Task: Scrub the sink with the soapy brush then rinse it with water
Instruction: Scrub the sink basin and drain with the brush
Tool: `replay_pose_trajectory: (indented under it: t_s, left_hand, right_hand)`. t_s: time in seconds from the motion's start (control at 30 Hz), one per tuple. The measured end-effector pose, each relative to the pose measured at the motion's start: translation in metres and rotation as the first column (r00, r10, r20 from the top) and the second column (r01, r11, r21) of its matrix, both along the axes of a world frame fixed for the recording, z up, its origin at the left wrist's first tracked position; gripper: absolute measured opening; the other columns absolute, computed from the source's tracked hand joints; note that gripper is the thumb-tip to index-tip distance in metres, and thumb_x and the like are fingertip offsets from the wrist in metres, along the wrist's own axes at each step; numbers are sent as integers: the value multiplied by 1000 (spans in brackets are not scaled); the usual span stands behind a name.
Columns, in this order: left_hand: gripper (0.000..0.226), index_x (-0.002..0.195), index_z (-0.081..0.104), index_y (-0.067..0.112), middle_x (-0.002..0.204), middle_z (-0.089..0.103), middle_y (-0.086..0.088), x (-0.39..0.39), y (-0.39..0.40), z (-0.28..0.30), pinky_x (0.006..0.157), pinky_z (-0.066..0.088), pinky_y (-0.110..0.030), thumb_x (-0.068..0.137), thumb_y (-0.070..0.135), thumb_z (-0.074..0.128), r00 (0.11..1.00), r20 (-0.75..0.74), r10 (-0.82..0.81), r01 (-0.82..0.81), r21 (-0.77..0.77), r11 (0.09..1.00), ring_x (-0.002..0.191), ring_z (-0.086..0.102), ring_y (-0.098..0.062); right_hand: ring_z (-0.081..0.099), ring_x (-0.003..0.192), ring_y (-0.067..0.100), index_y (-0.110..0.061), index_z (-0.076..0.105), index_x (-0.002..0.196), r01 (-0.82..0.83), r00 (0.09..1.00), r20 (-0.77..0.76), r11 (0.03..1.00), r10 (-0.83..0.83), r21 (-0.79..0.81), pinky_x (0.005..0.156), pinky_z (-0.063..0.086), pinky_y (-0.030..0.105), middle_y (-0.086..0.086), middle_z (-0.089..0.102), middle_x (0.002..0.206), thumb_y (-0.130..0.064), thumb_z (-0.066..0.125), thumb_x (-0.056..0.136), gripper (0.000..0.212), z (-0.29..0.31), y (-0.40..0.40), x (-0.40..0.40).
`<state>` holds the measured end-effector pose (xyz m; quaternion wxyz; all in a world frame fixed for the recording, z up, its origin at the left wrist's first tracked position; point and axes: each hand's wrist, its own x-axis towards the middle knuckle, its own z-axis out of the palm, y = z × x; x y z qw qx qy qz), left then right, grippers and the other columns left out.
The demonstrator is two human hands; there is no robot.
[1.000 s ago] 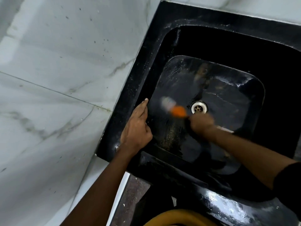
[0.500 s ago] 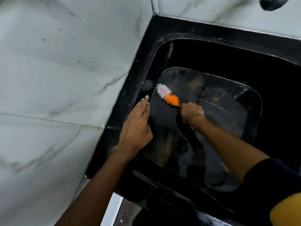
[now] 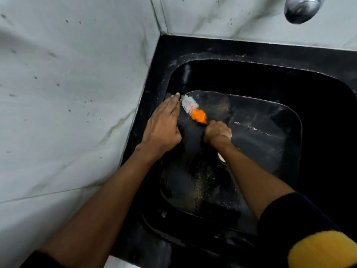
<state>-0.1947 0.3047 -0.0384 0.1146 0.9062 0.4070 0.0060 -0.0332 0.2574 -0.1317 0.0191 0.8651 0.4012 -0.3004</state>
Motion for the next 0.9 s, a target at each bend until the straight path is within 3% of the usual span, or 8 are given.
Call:
replay_pose_trajectory:
  t_s: [0.1,0.27,0.33,0.47,0.57,0.67,0.8,0.9]
  left_hand:
    - [76,145,41,-6,160,32,-13,-2,-2,-4,121,28,-40,70,5,49,1000,24,-12,12,10,1000,147,30,-28]
    - [78,149,36,-2,162,27,-8,-4,-6,-8,122,25,-38,73,7,50,992,128,15,-12,-30,999,149,26,-23]
    - [79,151,34,1,164,24,-3,-5,-5,-8,123,23,-34,75,6,53,987,158,29,-21,-52,998,151,22,-18]
    - [79,151,35,3,164,25,-1,-6,-3,-12,122,25,-36,74,6,53,981,188,36,-27,-52,998,150,22,-16]
    - [80,151,35,3,164,24,0,-7,-3,-14,121,26,-38,73,8,51,981,191,38,-29,-53,998,151,22,-17]
    - [79,151,34,4,164,24,0,-7,-2,-15,122,26,-38,75,9,52,981,188,41,-32,-51,998,151,22,-16]
    - [81,153,31,6,165,21,1,-4,-4,-14,122,24,-36,76,10,55,984,174,41,-30,-68,997,151,20,-14]
    - [82,155,26,9,166,16,5,-4,-6,-14,123,21,-33,80,10,57,980,186,71,-59,-68,996,152,16,-11]
  right_hand:
    - [59,114,35,-9,63,118,234,972,-13,972,-234,10,92,49,42,17,62,122,-17,52,86,34,2,-37,39]
    - [53,120,39,-3,56,125,614,789,15,787,-614,-56,97,45,42,23,55,130,-26,52,89,43,2,-108,72]
    - [53,121,37,-4,55,125,565,825,39,823,-564,-54,98,44,42,20,55,131,-26,51,92,40,1,-96,58]
    - [60,117,30,-10,63,121,240,969,-36,969,-243,-62,93,49,38,12,62,125,-18,53,90,34,3,-29,5]
    - [59,117,28,-12,61,125,110,991,-71,994,-111,-27,90,49,37,10,61,127,-15,47,94,34,4,5,-13]
    - [59,118,30,-9,62,123,245,968,-54,969,-247,-38,93,48,39,12,61,127,-17,49,92,35,5,-18,19]
    - [55,120,37,-2,59,124,655,752,-5,749,-659,-95,97,46,42,20,57,130,-20,56,84,44,-1,-104,85]
    - [54,122,37,1,57,126,732,681,60,674,-730,-100,97,46,41,21,56,131,-19,56,86,44,-7,-116,92]
